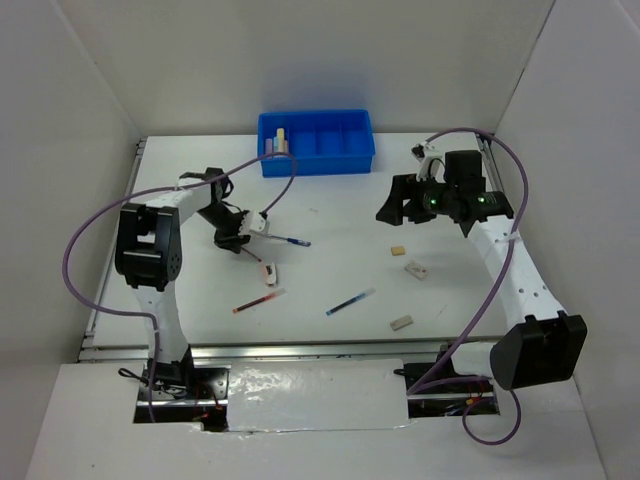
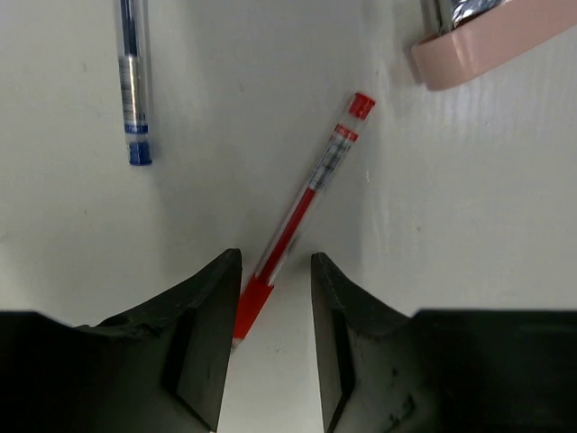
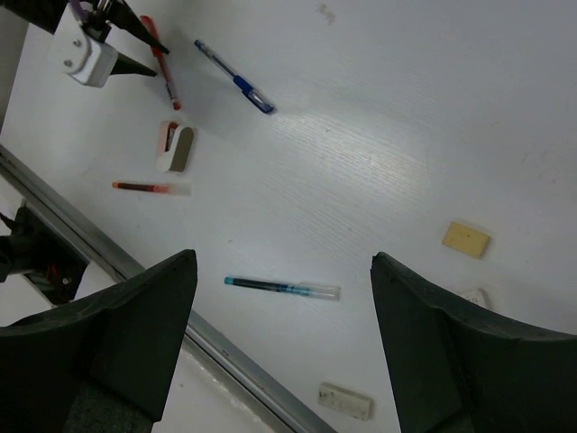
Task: Sort the stationery into containers
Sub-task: Pick up the pen from the center of the board.
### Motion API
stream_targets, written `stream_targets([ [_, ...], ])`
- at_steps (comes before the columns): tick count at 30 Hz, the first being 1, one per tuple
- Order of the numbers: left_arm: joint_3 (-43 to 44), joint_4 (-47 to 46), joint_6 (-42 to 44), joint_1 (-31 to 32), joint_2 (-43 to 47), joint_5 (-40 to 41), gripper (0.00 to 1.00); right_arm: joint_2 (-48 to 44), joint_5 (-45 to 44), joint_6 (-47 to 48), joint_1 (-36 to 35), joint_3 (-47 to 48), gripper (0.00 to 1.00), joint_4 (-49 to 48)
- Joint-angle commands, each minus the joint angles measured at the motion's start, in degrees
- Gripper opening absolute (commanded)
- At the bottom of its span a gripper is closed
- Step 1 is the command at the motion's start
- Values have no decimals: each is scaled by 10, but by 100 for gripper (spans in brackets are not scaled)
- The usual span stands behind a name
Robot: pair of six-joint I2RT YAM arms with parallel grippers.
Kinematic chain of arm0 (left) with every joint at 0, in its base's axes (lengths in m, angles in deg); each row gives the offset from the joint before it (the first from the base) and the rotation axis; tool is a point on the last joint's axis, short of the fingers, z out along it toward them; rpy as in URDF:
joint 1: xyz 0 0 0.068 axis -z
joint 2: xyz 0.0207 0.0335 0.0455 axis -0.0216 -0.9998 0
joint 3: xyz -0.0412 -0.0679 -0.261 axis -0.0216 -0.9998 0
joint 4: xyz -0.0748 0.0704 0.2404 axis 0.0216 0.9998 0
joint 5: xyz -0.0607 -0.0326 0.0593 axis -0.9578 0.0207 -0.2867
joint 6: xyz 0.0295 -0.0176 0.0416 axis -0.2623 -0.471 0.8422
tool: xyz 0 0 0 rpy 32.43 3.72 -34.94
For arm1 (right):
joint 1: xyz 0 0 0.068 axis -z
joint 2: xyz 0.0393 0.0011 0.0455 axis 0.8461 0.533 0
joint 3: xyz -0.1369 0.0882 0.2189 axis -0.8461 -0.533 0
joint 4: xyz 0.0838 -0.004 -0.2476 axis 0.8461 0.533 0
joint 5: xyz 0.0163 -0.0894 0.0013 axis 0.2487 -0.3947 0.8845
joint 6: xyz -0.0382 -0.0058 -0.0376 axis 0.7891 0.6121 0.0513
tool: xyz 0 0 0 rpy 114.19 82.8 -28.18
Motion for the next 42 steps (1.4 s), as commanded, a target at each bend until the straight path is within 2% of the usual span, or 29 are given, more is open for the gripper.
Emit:
stream_targets([
  [1, -54, -33, 50, 3, 22, 26, 48, 5, 12, 11, -8, 13, 84, 10],
  [4, -80, -61, 55, 4, 26, 40, 44, 9, 12, 11, -10, 15, 83, 11],
  [8, -109, -95, 45, 3, 30, 55, 28, 10, 13, 11, -11, 17, 83, 13],
  [12, -136, -169, 29, 0, 50, 71, 18, 8, 18, 11, -16, 12, 82, 12],
  [18, -161, -268, 21, -20, 143, 12, 5, -5, 71, -11, -20, -5, 81, -5],
  [22, -189, -331, 39, -8, 254, -50, 0, 0, 144, -27, -21, -14, 78, -21],
  [26, -204, -288, 84, 48, 336, -72, 0, 17, 193, -43, -27, -11, 68, -30],
  [30, -232, -245, 125, 122, 419, -81, 0, 39, 239, -54, -40, -7, 66, -43],
  [33, -242, -228, 116, 179, 455, -81, 0, 59, 273, -69, -58, 2, 69, -52],
  [36, -250, -252, 89, 232, 480, -73, 0, 82, 270, -83, -88, 14, 69, -63],
  [42, -216, -252, 53, 296, 479, -58, 0, 156, 273, -79, -157, 58, 69, -40],
])
